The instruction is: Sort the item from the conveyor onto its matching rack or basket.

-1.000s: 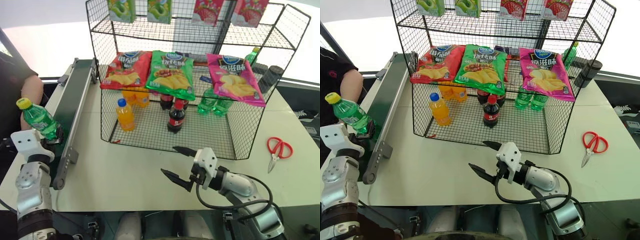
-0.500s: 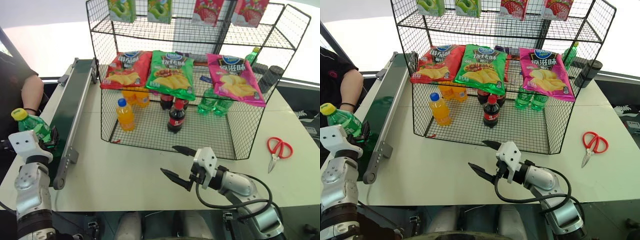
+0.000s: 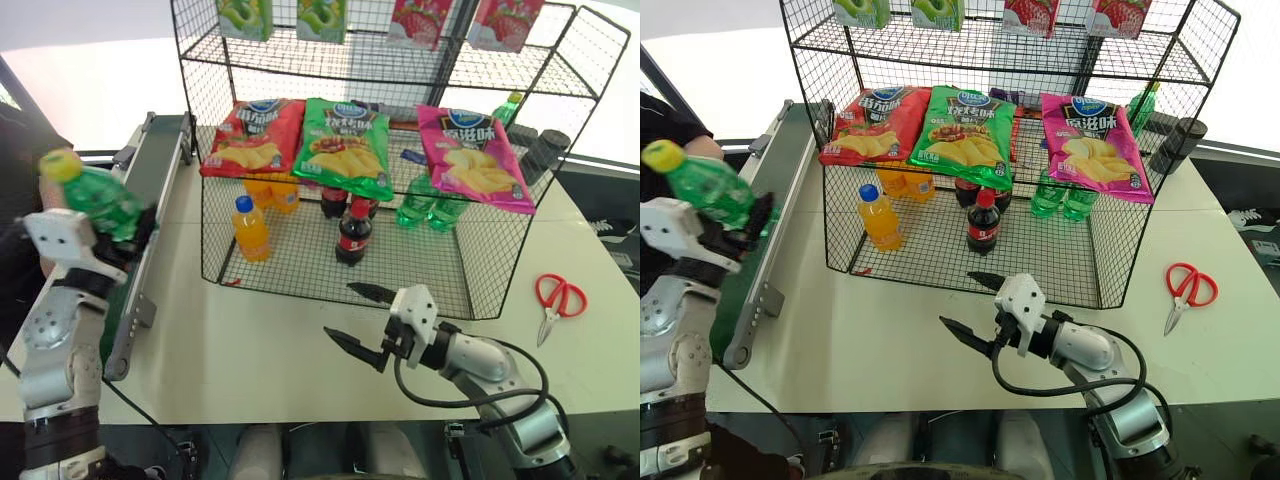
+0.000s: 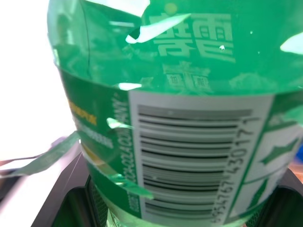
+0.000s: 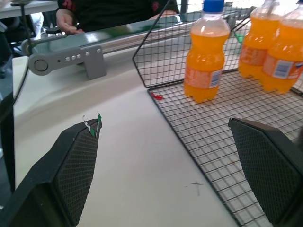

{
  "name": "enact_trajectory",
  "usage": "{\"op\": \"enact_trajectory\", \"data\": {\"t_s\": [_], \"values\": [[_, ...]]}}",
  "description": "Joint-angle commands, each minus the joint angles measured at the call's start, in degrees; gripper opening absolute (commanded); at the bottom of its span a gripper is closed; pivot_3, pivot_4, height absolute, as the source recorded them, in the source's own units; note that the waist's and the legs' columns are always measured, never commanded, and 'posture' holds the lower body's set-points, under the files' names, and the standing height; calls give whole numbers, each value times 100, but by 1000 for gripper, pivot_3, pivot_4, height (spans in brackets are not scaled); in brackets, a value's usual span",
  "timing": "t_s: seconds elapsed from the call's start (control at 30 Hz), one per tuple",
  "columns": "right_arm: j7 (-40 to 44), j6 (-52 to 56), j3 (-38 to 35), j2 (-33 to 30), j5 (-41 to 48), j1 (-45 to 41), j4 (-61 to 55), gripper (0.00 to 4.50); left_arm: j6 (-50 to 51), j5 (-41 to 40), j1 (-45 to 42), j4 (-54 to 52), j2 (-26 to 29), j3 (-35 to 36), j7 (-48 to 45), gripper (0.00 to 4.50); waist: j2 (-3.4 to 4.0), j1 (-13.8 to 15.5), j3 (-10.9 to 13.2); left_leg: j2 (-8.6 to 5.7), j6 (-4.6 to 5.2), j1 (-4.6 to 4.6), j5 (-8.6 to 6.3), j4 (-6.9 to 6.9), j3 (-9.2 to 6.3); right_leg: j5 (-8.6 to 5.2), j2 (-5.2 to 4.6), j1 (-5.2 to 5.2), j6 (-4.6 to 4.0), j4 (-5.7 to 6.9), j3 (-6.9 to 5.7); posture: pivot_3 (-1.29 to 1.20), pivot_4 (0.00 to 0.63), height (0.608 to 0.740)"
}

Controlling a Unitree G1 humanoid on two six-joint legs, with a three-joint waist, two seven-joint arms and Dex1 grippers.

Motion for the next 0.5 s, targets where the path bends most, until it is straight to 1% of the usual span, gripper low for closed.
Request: {"op": "enact_trajectory", "data": {"t_s": [0.03,0.17,0.27,0.33,0.5], "values": [[18,14,-285,-37,218,-187,-154,4500,203,-77,158,-711,215,-502,-608,2886,3,-12,2,0,0,1,0,0,0,0,0,0,-1,1,0,0,150,740],[-100,268,-480,21,433,-467,-257,4500,364,-3,350,-932,231,-1373,-1273,2886,16,-68,10,0,1,3,1,1,0,-7,5,1,-13,4,-1,0,150,740],[-204,481,-471,83,547,-632,-375,4500,419,101,311,-837,193,-1996,-1738,2886,19,-84,11,0,2,3,1,1,0,-5,9,2,-8,5,-2,0,150,740],[-253,706,-408,107,650,-680,-501,4500,208,315,95,-589,103,-2417,-2070,2886,22,-83,13,-1,2,1,1,2,0,1,14,1,1,5,-3,0,150,740],[-334,1247,-345,104,955,-740,-806,4500,-43,600,-545,101,-188,-3055,-2754,2886,27,-45,16,-3,5,-1,1,15,-2,2,26,6,4,10,-6,0,150,740]]}}
